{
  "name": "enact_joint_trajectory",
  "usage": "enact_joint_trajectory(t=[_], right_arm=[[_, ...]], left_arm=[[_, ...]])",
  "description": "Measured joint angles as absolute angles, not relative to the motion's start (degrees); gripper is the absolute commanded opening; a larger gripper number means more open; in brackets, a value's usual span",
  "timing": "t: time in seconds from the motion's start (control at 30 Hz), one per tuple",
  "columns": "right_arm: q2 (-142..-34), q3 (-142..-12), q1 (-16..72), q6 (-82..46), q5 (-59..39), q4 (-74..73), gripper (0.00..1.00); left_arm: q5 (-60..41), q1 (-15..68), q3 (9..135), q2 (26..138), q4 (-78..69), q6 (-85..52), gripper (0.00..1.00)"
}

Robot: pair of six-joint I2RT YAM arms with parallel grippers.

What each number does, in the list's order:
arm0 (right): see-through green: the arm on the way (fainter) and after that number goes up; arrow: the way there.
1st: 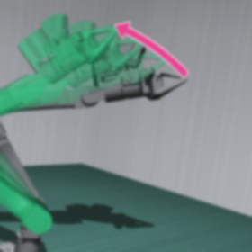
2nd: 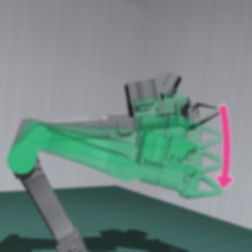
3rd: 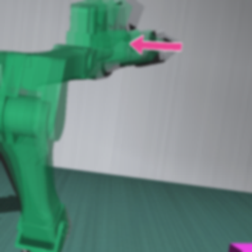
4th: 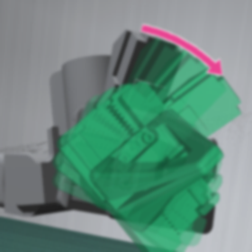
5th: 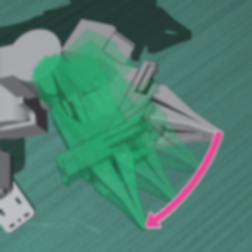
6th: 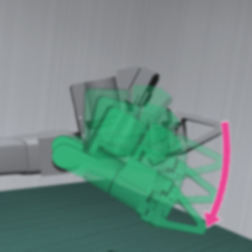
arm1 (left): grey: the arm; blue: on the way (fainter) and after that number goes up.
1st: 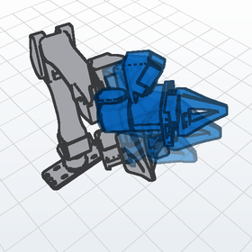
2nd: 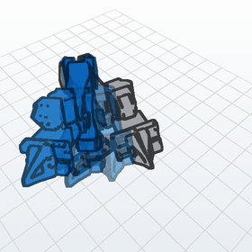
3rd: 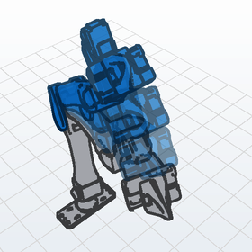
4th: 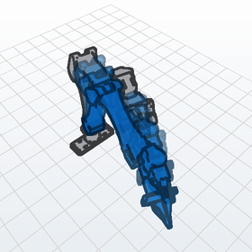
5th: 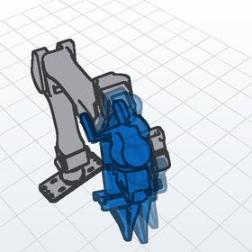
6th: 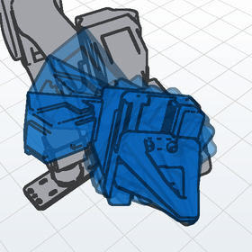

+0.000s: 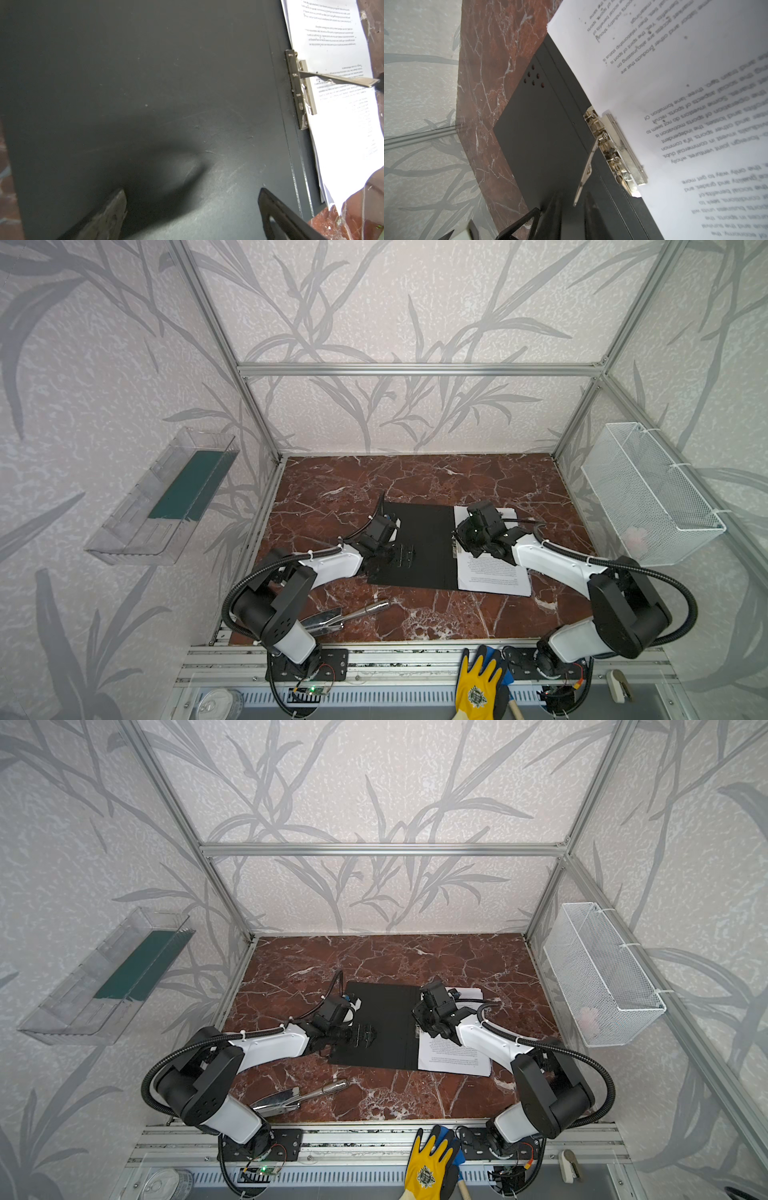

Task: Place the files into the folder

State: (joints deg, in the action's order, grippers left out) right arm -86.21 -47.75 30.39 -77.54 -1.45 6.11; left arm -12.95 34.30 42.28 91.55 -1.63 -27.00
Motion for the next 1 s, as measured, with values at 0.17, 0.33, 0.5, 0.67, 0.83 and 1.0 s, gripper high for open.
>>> enact_joint_trajectory(t=[0.17,0.33,0.5,0.67,0.83,1.0], right_arm=[[-86.9,-47.7,30.4,-78.0,-1.5,5.4,0.17],[-87.0,-47.7,30.4,-78.3,-1.5,4.3,0.16],[-87.0,-46.4,30.4,-78.7,-1.5,3.3,0.15],[-87.0,-45.3,30.4,-79.2,-1.8,2.8,0.15],[-87.0,-45.1,30.4,-79.4,-2.0,2.3,0.14],[-87.0,-44.6,30.4,-79.5,-2.0,1.5,0.10]], left_arm=[[-13.7,34.2,42.3,91.7,-2.2,-27.1,0.99],[-13.8,34.1,42.3,91.7,-2.2,-27.2,0.99],[-14.0,34.1,42.3,91.7,-2.2,-27.2,0.99],[-14.0,34.1,42.3,91.7,-2.2,-27.2,0.99],[-14.0,34.1,42.3,91.7,-2.2,-27.2,0.99],[-14.0,34.1,42.3,91.7,-2.2,-27.2,0.99]])
